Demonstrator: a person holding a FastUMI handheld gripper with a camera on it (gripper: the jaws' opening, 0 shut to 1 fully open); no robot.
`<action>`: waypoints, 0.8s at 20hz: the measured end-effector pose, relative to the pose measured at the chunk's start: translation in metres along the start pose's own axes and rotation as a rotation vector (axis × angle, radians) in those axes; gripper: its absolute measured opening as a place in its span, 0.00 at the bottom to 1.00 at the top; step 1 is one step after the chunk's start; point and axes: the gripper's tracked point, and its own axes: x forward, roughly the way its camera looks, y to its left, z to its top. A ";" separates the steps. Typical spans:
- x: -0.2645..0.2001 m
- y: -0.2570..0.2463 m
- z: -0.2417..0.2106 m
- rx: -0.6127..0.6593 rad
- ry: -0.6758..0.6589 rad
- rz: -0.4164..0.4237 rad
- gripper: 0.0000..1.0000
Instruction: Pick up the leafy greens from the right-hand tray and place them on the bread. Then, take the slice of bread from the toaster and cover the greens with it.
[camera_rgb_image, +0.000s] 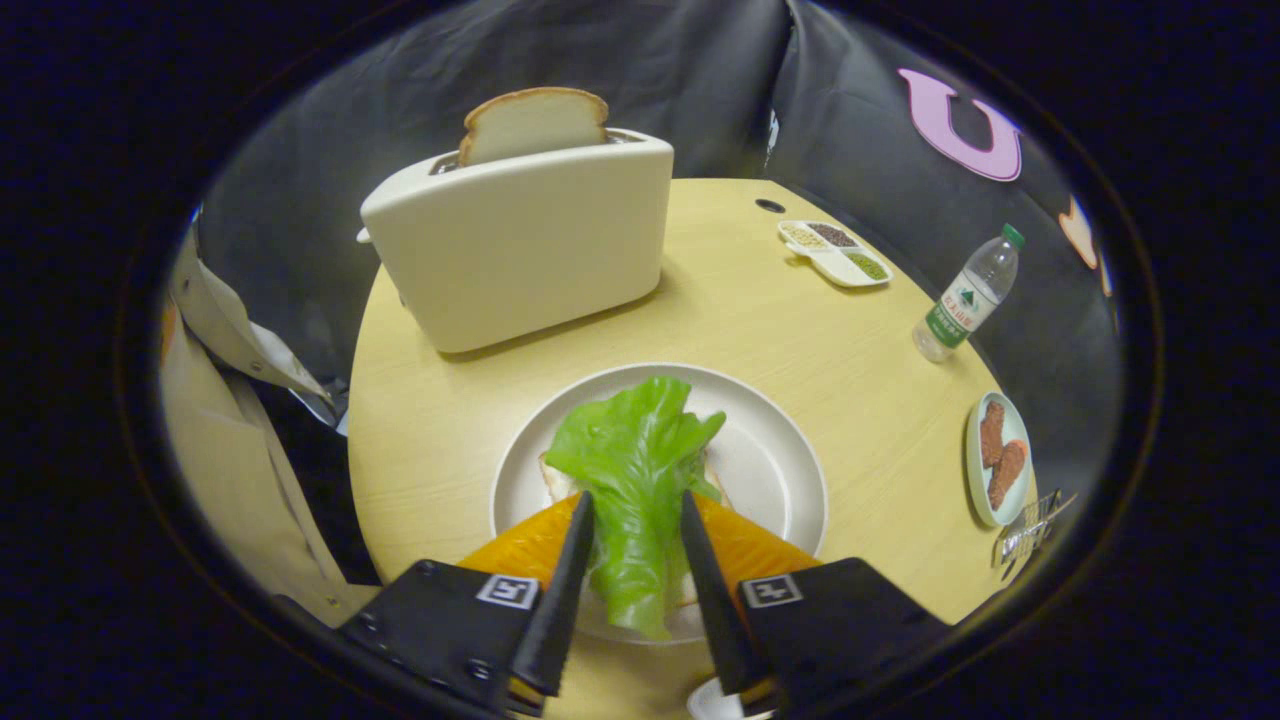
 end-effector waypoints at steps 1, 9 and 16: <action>0.000 0.000 0.002 0.003 -0.006 -0.003 0.52; -0.028 0.003 0.044 0.055 -0.077 -0.025 0.95; -0.050 0.017 0.106 0.068 -0.134 -0.037 0.99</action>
